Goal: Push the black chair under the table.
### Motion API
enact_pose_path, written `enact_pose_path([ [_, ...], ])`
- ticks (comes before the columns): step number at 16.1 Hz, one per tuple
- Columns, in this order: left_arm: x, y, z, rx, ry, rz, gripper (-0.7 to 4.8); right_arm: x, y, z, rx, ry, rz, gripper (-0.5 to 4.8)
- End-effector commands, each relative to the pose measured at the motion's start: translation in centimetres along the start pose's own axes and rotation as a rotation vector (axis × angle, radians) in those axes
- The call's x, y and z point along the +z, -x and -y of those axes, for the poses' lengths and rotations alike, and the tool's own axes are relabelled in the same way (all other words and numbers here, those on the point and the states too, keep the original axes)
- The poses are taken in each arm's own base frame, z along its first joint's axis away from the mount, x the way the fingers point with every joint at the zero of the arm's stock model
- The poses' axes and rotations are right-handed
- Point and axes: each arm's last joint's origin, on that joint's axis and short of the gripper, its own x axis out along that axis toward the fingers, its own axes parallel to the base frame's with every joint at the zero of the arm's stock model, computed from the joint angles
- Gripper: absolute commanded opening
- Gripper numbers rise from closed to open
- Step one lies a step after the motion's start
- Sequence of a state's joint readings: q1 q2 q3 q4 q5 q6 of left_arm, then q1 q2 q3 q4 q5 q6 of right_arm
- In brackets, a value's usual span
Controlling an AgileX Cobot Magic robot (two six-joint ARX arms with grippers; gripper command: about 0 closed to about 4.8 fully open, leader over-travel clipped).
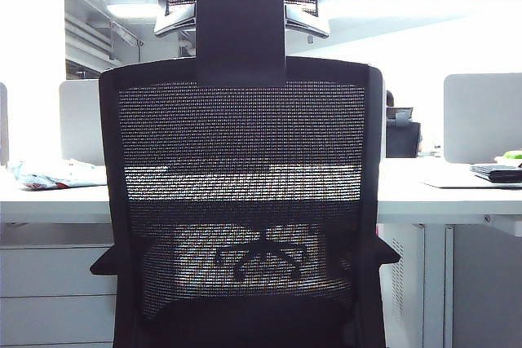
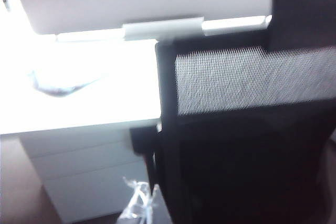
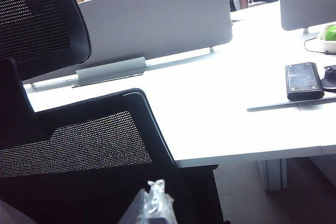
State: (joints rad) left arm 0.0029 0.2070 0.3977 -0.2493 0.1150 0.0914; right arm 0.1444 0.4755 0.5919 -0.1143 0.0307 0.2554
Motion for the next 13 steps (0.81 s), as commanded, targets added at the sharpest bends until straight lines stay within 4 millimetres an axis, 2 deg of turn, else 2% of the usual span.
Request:
enact_pose_path([
  [1,-3.7,-0.5,0.3,0.011,0.032,0.094,-0.05,0.2,0.1,-0.1,0.005,0.002,0.014,-0.05],
  [6,-7.8,-1.3,0.6,0.006,0.123,0.094,-0.05,0.2,0.1,-0.1,0.004,0.002,0.013,-0.05],
  [13,-9.0,-1.5,0.5,0.055,0.126,0.071,-0.05,0.2,0.1,-0.1,0.004,0.002,0.010,-0.05],
])
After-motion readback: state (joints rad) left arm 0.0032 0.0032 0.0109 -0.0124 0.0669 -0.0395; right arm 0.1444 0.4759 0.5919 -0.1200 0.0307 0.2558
